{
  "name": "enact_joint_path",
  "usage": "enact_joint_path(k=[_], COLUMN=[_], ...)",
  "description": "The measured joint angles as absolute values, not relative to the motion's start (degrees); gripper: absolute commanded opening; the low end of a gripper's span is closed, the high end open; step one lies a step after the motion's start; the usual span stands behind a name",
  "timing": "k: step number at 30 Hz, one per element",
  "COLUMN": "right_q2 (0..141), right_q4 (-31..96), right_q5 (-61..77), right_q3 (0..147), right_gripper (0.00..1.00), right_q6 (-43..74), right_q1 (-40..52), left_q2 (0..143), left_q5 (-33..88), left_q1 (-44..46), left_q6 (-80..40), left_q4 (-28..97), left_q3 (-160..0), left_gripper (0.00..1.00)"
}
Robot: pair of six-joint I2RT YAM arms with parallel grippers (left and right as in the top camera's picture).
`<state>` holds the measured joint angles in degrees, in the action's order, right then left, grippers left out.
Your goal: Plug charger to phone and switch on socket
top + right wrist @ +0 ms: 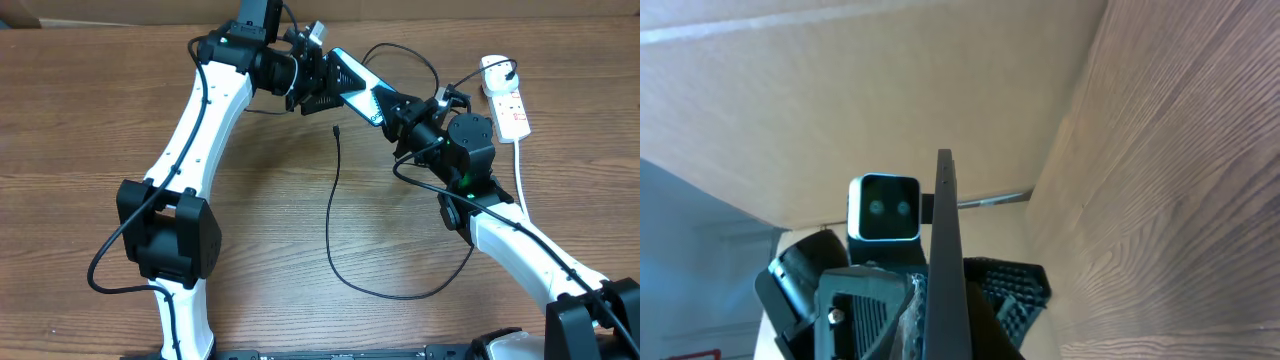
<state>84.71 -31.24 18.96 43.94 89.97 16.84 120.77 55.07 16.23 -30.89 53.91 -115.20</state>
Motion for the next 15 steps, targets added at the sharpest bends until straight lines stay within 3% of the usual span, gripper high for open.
enact_joint_path(k=[15], right_q2=[84.7], right_q4=[-31.6], right_q5=[18.1], right_q3=[44.4], right_gripper=[0.04], right_q6=[91.5], right_q1=[17.0], left_q2=[120.8], left_q5=[52.6], left_q1=[16.5], left_q6=[-42.3], left_q4=[44.1], left_q3=[-115.2], left_gripper=[0.52])
